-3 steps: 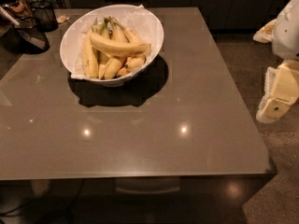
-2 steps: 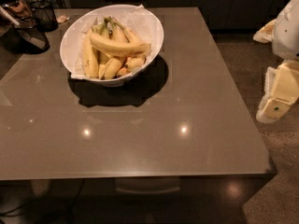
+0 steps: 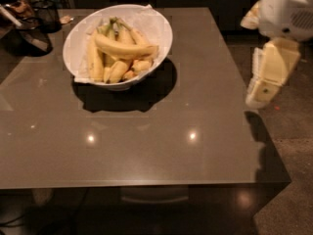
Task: Pick banana from white bowl
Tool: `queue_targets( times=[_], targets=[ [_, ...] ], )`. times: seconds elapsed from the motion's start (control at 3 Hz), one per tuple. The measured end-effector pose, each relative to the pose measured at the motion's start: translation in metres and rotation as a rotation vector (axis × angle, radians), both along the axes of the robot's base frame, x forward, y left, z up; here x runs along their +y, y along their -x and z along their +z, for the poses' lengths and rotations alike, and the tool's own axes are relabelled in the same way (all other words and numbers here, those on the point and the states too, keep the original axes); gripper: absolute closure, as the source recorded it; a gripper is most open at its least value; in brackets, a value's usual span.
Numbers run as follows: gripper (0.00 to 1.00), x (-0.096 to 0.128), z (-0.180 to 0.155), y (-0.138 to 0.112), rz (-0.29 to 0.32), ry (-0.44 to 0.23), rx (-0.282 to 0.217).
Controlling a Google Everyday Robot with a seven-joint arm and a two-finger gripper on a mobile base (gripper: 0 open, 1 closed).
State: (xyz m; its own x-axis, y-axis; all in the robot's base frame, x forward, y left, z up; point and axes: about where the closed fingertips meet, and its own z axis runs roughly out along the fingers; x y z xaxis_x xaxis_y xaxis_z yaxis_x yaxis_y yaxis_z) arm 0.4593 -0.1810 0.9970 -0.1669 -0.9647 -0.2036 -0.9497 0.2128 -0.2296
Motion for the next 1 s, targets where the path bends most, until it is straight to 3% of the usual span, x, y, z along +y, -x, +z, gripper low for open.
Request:
queue_targets(
  times=[0.33,0.67,1.0],
  targets=[
    [0.00,0.040,0.020,-0.027,0.078,0.014,-0.008],
    [0.00,0.053,0.030,-0.035,0.097,-0.001,-0.048],
    [0.00,0.052,0.024,-0.037,0.087,-0.026,-0.055]
  ],
)
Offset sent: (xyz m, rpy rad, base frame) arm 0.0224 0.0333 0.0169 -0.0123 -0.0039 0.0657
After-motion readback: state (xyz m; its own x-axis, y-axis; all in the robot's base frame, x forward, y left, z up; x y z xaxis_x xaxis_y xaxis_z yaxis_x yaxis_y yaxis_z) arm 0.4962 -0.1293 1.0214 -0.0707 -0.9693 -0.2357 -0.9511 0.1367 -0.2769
